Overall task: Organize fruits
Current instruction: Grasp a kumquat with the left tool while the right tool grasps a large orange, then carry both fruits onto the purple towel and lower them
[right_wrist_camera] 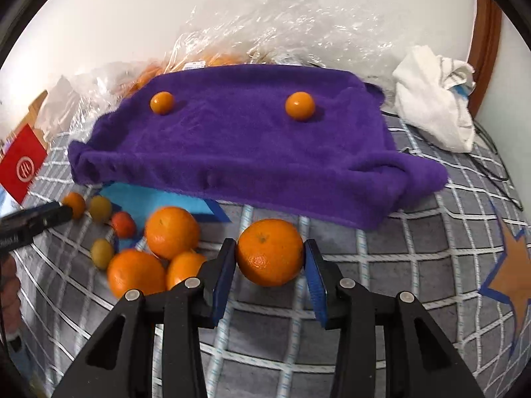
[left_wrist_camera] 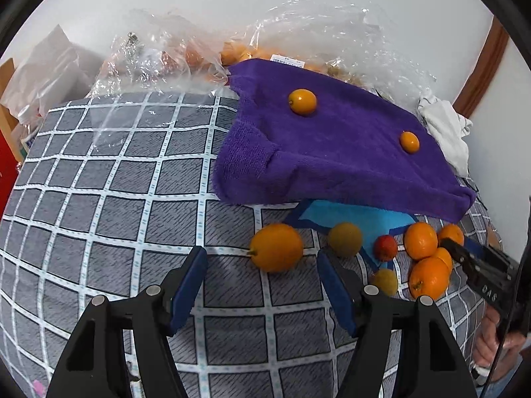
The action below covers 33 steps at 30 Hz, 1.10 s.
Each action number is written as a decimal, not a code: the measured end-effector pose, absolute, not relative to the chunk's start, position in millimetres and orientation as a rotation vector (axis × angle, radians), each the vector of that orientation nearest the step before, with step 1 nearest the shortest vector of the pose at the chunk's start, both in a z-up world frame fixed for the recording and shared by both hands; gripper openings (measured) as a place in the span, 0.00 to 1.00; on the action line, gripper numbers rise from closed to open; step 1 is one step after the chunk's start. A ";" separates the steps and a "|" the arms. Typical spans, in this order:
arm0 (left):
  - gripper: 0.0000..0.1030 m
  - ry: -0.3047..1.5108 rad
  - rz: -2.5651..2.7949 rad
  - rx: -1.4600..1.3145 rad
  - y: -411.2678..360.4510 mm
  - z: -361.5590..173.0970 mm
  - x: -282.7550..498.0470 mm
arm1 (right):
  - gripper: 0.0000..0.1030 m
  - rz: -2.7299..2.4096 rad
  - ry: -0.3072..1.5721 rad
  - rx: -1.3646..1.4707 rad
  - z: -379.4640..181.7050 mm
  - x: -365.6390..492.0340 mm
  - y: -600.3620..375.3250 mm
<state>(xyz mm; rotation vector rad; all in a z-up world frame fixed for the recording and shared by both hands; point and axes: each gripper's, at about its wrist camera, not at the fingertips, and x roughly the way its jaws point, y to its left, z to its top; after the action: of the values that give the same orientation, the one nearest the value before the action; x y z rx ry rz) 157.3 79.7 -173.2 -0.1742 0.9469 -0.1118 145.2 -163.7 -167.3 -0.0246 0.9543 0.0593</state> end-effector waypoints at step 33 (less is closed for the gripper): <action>0.32 0.711 -0.120 -0.340 90.7 -170.0 132.5 | 0.40 0.040 0.874 0.081 -173.6 140.5 -182.9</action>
<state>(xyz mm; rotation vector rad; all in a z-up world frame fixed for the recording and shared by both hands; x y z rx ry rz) 132.5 90.7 -170.0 -0.3397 0.7114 -0.1195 140.5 -182.9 -173.6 0.0806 0.8742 0.0400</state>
